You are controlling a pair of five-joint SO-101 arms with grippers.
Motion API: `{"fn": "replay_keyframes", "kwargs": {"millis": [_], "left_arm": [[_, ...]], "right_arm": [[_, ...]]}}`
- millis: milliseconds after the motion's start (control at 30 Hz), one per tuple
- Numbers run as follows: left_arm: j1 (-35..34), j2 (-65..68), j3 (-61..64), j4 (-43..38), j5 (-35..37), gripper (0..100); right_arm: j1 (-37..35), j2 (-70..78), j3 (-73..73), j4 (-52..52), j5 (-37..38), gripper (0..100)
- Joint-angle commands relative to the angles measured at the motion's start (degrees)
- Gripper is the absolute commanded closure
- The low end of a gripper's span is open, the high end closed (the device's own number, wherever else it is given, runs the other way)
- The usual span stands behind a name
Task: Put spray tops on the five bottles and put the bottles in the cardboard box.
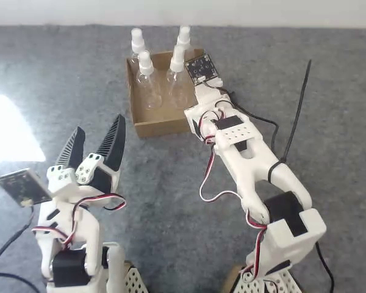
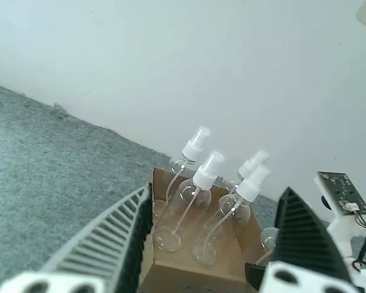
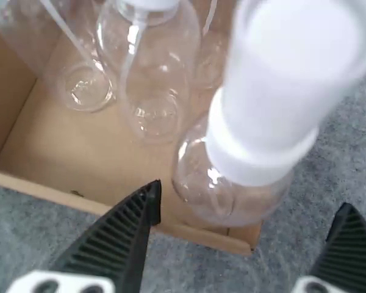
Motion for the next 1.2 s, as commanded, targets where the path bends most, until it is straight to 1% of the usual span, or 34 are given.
{"fn": "replay_keyframes", "kwargs": {"millis": [0, 367, 633, 700, 900, 1167], "left_arm": [[0.18, -0.88, -2.42, -1.49, 0.35, 70], [0.18, -0.88, -2.42, -1.49, 0.35, 70], [0.18, -0.88, -2.51, -1.49, 0.35, 70], [0.00, -0.88, -2.51, -1.49, 0.35, 70], [-0.09, -0.88, -2.51, -1.49, 0.35, 70], [0.26, -0.88, -2.68, -1.76, 0.26, 70]], "right_arm": [[-1.54, -7.16, -1.93, 3.38, 0.70, 61.8], [-1.54, -13.58, 2.02, 3.91, 0.35, 61.7], [-2.15, -25.27, 9.58, 3.91, 0.44, 62.1], [-2.68, -28.26, 11.60, 3.91, 0.53, 65.9], [-4.00, -35.91, 15.91, 3.91, 0.53, 83.1], [-5.23, -45.67, 20.48, 3.91, 0.88, 98.8]]}}
